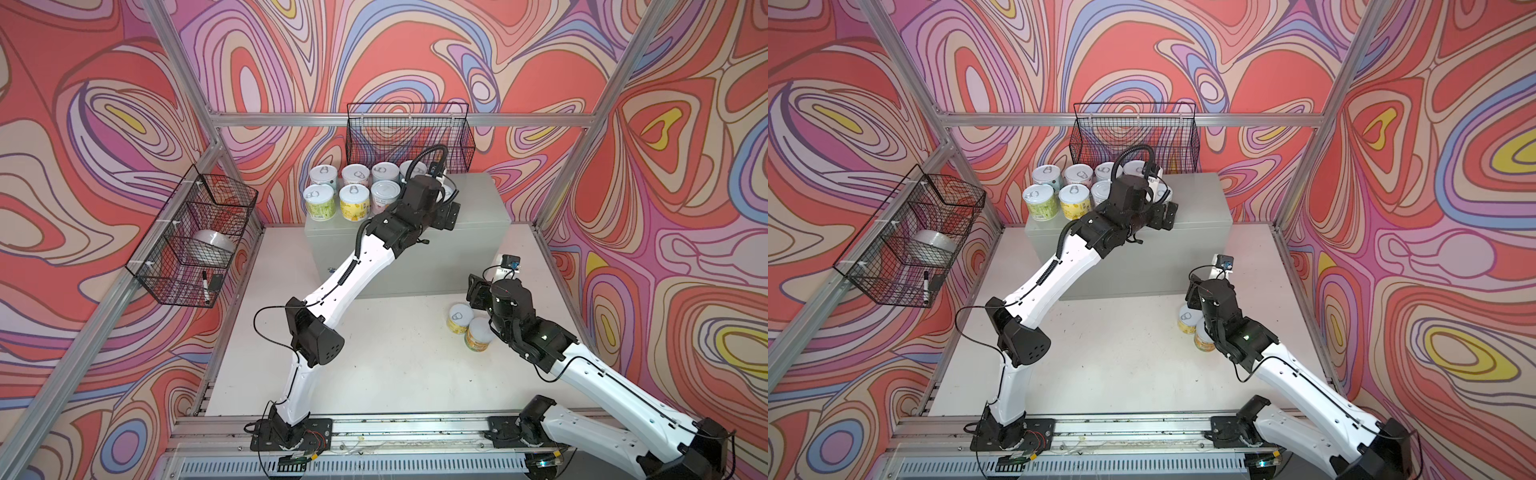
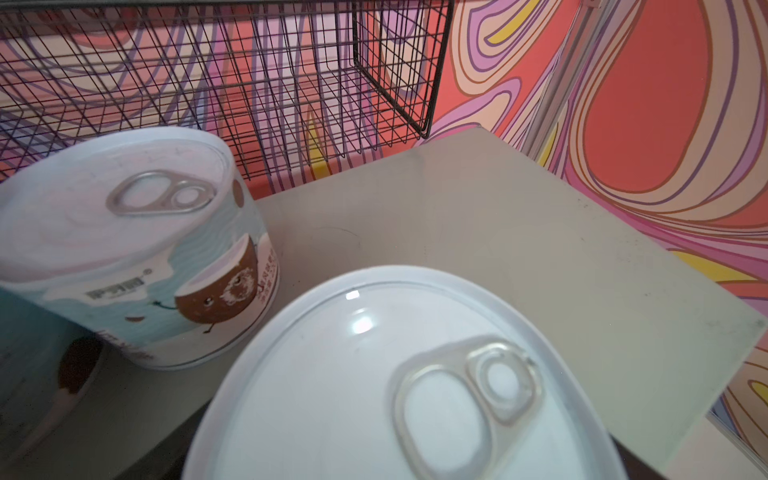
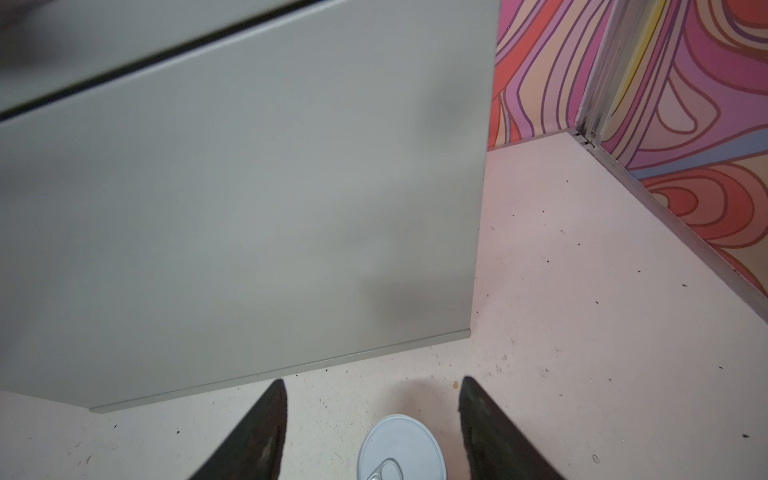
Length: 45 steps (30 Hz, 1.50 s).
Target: Place and organize the canned foods onto the counter
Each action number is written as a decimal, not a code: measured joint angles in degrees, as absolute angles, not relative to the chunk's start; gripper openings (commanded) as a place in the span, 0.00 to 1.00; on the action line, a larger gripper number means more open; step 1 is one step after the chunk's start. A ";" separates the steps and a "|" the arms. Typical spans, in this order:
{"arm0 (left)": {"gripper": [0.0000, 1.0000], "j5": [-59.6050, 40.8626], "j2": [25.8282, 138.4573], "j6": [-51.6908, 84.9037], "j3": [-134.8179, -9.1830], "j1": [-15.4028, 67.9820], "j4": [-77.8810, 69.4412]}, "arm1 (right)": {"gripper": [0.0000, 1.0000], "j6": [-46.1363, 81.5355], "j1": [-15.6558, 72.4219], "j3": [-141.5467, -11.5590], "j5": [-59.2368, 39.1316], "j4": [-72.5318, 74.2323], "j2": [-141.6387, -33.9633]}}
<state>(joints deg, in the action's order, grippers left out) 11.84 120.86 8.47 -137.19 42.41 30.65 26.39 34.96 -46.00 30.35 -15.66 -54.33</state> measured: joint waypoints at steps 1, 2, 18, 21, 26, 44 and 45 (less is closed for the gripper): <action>1.00 11.88 120.49 8.47 -135.96 42.41 29.91 | 0.67 26.17 34.96 -46.15 30.13 -15.59 -54.35; 1.00 11.90 120.07 8.38 -134.54 42.41 29.21 | 0.67 25.98 34.96 -46.22 29.95 -15.44 -54.35; 1.00 12.71 116.29 7.05 -130.28 42.41 24.01 | 0.67 22.11 34.96 -50.50 28.62 -12.03 -56.86; 1.00 12.71 115.42 7.05 -130.28 42.41 23.77 | 0.65 21.23 34.96 -51.31 28.62 -11.18 -57.21; 1.00 12.45 113.65 7.05 -130.28 42.44 23.62 | 0.62 19.53 34.96 -53.49 28.64 -9.76 -58.00; 1.00 16.91 96.07 3.05 -115.48 46.11 19.92 | 0.57 10.70 34.09 -69.95 28.67 -8.19 -67.83; 1.00 17.39 93.41 3.18 -112.33 46.15 19.57 | 0.57 10.24 33.85 -71.05 28.58 -8.08 -68.51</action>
<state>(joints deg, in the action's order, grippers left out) 17.39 93.41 3.18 -112.33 46.15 19.57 10.24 33.85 -71.05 28.58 -8.08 -68.51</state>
